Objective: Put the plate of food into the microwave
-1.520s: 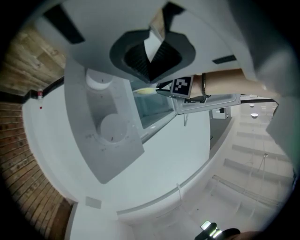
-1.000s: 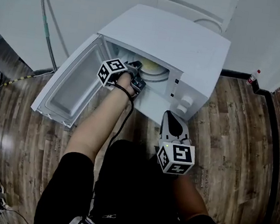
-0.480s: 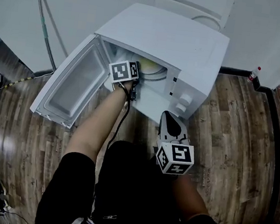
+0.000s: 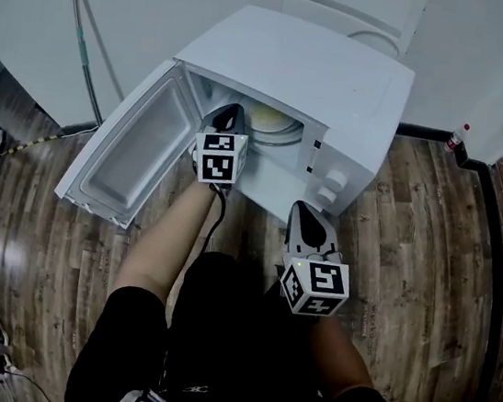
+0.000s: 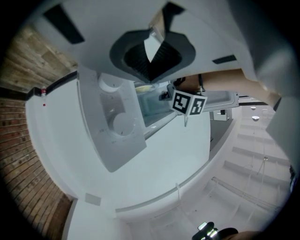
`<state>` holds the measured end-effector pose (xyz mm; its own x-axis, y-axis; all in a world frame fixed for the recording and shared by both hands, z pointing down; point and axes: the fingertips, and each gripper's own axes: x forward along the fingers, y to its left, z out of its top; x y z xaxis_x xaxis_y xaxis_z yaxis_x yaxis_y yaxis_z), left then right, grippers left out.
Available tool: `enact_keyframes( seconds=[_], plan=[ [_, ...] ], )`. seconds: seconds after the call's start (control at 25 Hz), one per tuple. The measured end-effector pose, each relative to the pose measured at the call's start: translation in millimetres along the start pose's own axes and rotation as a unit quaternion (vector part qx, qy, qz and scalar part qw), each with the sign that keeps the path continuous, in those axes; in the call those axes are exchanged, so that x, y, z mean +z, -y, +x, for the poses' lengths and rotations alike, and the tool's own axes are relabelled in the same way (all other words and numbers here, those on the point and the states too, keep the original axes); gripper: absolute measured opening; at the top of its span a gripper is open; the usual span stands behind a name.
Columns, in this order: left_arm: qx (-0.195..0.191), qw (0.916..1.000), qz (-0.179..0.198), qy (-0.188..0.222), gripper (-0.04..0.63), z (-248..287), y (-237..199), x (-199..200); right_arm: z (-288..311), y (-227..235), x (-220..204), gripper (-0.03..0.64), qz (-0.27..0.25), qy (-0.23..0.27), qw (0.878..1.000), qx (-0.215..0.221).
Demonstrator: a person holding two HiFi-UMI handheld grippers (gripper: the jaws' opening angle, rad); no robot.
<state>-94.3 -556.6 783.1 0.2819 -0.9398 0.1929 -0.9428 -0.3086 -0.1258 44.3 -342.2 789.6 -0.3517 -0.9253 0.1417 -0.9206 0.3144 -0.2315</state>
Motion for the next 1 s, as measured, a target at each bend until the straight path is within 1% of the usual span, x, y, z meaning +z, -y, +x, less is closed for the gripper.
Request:
enact_keyframes(
  seconds=[0.04,0.08,0.16,0.24,0.28,0.36,0.44,0.56,0.64,0.8,0.84,0.92,1.0],
  plan=[
    [-0.011,0.9999,-0.006,0.01,0.0,-14,3,6,2,-3,2,0.009,-0.002,0.002,1.0,0.004],
    [-0.021,0.9995,-0.02,0.015,0.0,-29,6,9,5,-7,4,0.009,-0.006,0.005,1.0,0.009],
    [-0.038,0.9969,-0.066,0.017,-0.002,-59,6,10,11,-18,9,0.011,-0.018,0.012,1.0,0.021],
    [-0.044,0.9935,-0.104,0.012,-0.002,-82,1,5,19,-31,14,0.011,-0.035,0.02,0.999,0.034],
    [-0.044,0.9925,-0.114,0.008,-0.002,-91,-3,3,24,-38,17,0.009,-0.041,0.023,0.998,0.041],
    [-0.052,0.9914,-0.12,0.004,-0.002,-104,-9,3,39,-49,23,0.009,-0.037,0.024,0.998,0.054],
    [-0.068,0.991,-0.115,-0.004,-0.002,-110,-12,11,59,-59,37,0.011,-0.024,0.019,0.998,0.059],
    [-0.08,0.991,-0.104,-0.027,-0.002,-124,-15,38,73,-77,80,0.011,-0.017,0.003,0.998,0.053],
    [-0.081,0.9905,-0.105,-0.034,-0.002,-137,-19,77,75,-91,123,0.009,-0.005,-0.009,0.998,0.057],
    [-0.094,0.9862,-0.133,-0.031,-0.002,-165,-20,186,67,-113,233,0.009,0.032,-0.013,0.997,0.066],
    [-0.097,0.9858,-0.134,-0.028,-0.002,-174,-19,215,64,-117,262,0.009,0.034,-0.012,0.997,0.063],
    [-0.102,0.9867,-0.124,-0.022,-0.002,-192,-22,273,56,-129,318,0.011,0.032,-0.011,0.998,0.053],
    [-0.108,0.9871,-0.116,-0.018,-0.002,-206,-27,330,48,-142,370,0.009,0.02,-0.007,0.999,0.044]
  ],
)
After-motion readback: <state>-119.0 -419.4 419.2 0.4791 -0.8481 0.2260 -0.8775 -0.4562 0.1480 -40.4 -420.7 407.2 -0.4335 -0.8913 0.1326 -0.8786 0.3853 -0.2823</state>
